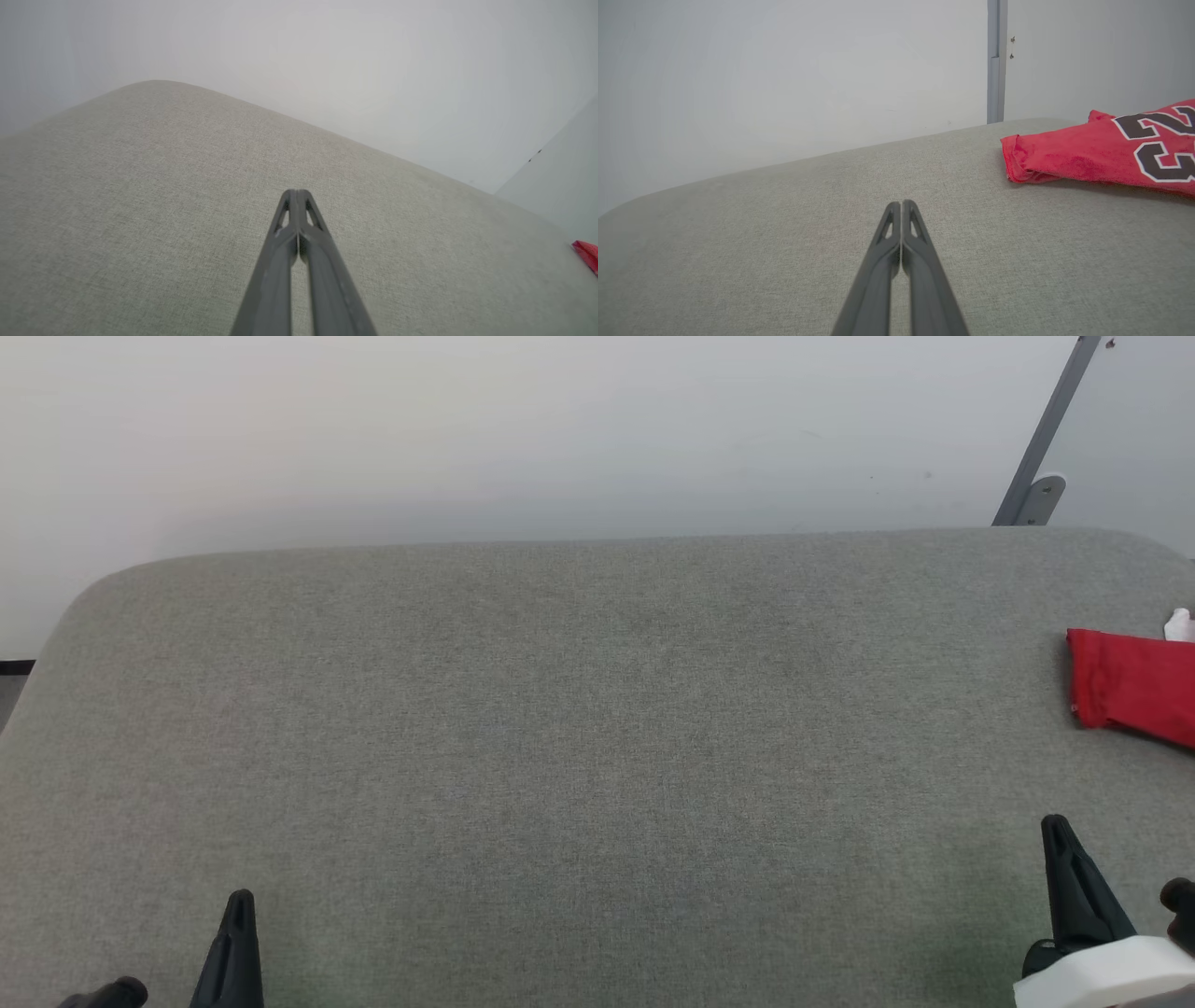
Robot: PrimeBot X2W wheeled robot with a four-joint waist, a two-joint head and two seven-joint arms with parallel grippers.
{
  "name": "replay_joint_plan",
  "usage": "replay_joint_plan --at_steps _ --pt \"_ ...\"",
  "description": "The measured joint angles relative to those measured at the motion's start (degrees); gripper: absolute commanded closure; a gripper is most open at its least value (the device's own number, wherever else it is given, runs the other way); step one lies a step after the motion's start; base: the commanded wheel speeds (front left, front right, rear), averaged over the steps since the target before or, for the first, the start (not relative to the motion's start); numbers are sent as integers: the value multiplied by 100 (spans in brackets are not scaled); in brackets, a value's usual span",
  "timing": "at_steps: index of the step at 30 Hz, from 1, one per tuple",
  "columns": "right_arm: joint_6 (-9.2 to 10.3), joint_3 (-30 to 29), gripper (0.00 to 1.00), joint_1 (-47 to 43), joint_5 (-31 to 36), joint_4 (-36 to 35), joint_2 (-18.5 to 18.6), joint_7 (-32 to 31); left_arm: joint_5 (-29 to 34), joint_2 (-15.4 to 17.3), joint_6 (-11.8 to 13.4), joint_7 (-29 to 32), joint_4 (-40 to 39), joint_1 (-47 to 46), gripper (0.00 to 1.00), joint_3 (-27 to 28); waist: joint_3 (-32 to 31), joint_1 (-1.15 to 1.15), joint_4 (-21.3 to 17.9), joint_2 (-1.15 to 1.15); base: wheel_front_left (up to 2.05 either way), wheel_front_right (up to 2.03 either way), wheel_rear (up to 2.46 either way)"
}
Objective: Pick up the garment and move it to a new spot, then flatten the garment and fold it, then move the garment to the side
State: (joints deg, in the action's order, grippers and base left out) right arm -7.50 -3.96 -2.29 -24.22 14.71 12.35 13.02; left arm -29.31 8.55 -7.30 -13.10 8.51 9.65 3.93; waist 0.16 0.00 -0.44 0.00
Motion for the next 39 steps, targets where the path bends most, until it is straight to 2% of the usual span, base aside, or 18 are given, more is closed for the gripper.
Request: replay_joint_plan --at_steps 19,39 --pt "0 -49 100 176 -1753 -11 -253 -502 -1651 -140 0 491 138 -385 100 52 1 0 8 0 0 0 0" --pt "1 -122 100 349 -3099 -18 -439 -876 -2871 -265 0 871 247 -695 100 104 1 0 15 0 0 0 0"
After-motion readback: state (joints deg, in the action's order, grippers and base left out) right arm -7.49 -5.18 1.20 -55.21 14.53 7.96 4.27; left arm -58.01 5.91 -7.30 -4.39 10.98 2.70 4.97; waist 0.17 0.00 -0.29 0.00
